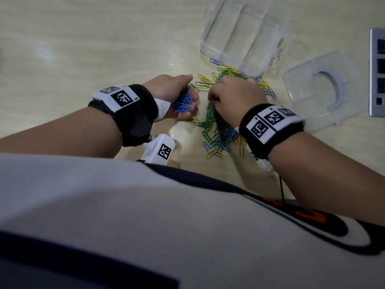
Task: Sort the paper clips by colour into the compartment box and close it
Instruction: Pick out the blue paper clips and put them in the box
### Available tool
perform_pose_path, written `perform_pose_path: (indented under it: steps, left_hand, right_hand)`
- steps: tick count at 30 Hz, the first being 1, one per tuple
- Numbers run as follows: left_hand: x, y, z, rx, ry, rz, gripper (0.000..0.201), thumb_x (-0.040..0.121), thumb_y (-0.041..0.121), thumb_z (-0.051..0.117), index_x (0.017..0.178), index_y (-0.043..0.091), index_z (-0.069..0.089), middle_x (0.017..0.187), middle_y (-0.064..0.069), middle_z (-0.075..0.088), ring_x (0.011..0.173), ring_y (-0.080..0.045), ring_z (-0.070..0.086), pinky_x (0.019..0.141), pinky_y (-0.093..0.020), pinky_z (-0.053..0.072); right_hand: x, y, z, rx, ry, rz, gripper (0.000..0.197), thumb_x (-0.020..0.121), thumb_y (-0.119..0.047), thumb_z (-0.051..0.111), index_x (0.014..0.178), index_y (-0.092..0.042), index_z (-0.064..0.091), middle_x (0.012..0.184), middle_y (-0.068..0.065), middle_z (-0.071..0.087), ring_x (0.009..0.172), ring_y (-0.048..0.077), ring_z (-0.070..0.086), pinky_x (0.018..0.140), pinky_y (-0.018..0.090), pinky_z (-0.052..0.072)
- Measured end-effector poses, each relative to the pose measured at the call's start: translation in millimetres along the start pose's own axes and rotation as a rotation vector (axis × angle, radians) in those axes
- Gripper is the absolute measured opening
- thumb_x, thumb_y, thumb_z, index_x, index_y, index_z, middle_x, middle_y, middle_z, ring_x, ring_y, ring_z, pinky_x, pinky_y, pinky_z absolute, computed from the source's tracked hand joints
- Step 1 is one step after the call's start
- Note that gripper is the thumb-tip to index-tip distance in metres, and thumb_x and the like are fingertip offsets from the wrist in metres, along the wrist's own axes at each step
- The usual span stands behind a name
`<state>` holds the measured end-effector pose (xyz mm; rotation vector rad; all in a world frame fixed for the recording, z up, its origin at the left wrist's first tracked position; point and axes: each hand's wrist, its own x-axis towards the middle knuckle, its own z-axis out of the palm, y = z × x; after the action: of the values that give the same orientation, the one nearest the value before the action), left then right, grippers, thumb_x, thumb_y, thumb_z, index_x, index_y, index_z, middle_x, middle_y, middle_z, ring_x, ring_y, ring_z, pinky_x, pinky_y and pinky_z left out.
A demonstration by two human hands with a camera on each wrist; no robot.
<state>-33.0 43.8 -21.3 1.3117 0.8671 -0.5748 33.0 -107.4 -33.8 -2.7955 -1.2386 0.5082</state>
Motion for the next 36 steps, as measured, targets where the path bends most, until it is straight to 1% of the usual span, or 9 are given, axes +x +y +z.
perform_pose_path:
  steps: [11,17,20,22,23,25,28,32,36]
  left_hand:
    - [0.5,1.4,-0.7,-0.026,0.034,-0.002,0.048,0.101,0.040,0.033,0.072,0.009,0.055,0.054,-0.005,0.055,0.044,-0.014,0.053,0.046,-0.017,0.048]
    - [0.0,3.9,8.3,-0.033,0.024,-0.005,0.048,0.100,0.041,0.034,0.073,0.009,0.057,0.058,-0.006,0.055,0.050,-0.015,0.054,0.050,-0.020,0.050]
    - [-2.0,4.1,14.6,-0.082,0.073,0.016,0.034,0.097,0.036,0.047,0.081,0.008,0.057,0.067,-0.009,0.060,0.063,-0.021,0.062,0.058,-0.026,0.054]
    - [-4.1,3.6,11.0,-0.135,0.096,0.023,0.013,0.088,0.022,0.063,0.090,0.011,0.056,0.080,-0.005,0.063,0.078,-0.025,0.067,0.067,-0.030,0.057]
    - [-0.8,2.8,7.5,-0.114,0.072,0.055,0.017,0.083,0.014,0.068,0.094,0.014,0.055,0.083,-0.001,0.063,0.080,-0.023,0.067,0.071,-0.029,0.056]
    - [-2.1,3.0,9.1,-0.140,0.013,-0.017,0.007,0.090,0.016,0.059,0.093,0.011,0.056,0.075,-0.002,0.060,0.066,-0.017,0.064,0.061,-0.024,0.055]
    - [1.8,1.6,10.6,0.011,-0.003,-0.029,0.042,0.100,0.039,0.038,0.075,0.010,0.057,0.059,-0.003,0.055,0.052,-0.013,0.054,0.051,-0.019,0.048]
    - [1.1,2.5,7.8,0.036,-0.019,-0.013,0.044,0.101,0.038,0.036,0.071,0.013,0.054,0.053,0.000,0.054,0.047,-0.010,0.052,0.048,-0.016,0.047]
    - [1.4,4.1,6.7,0.046,-0.021,-0.011,0.038,0.100,0.032,0.040,0.070,0.014,0.052,0.053,0.002,0.054,0.049,-0.010,0.051,0.048,-0.016,0.046]
  right_hand:
    - [-8.7,7.9,-12.1,0.192,0.159,0.069,0.020,0.095,-0.030,0.050,0.106,-0.025,0.066,0.105,-0.002,0.064,0.099,0.023,0.058,0.094,0.038,0.038]
    - [-13.3,3.1,-19.5,0.426,0.221,0.094,0.015,0.089,-0.029,0.056,0.098,-0.024,0.067,0.093,-0.005,0.068,0.085,0.016,0.058,0.081,0.031,0.046]
    - [-13.5,-11.9,-19.2,0.494,0.213,-0.039,0.015,0.087,-0.032,0.060,0.095,-0.027,0.071,0.091,-0.001,0.062,0.089,0.016,0.057,0.080,0.031,0.043]
    - [-13.3,-18.0,-15.1,0.500,0.191,-0.035,0.015,0.085,-0.034,0.062,0.095,-0.028,0.070,0.090,0.001,0.058,0.088,0.019,0.056,0.079,0.034,0.043]
    - [-13.4,-18.5,-12.9,0.519,0.192,-0.010,0.014,0.084,-0.034,0.063,0.095,-0.027,0.069,0.089,0.001,0.057,0.087,0.018,0.055,0.078,0.033,0.043]
    - [-12.0,-15.8,-10.1,0.562,0.227,0.052,0.012,0.085,-0.033,0.061,0.093,-0.026,0.066,0.086,-0.003,0.057,0.084,0.013,0.053,0.076,0.030,0.041]
    - [-4.9,-4.3,-10.1,0.462,0.259,0.163,0.014,0.091,-0.028,0.052,0.097,-0.025,0.064,0.095,-0.002,0.058,0.089,0.016,0.054,0.082,0.031,0.043]
    - [7.2,11.1,-7.1,0.171,0.129,0.173,0.025,0.096,-0.024,0.045,0.115,-0.030,0.060,0.112,0.007,0.055,0.101,0.030,0.055,0.088,0.039,0.040]
    - [14.5,12.4,-4.7,0.063,0.095,0.120,0.019,0.094,-0.025,0.050,0.106,-0.027,0.064,0.107,0.008,0.054,0.099,0.033,0.055,0.086,0.039,0.038]
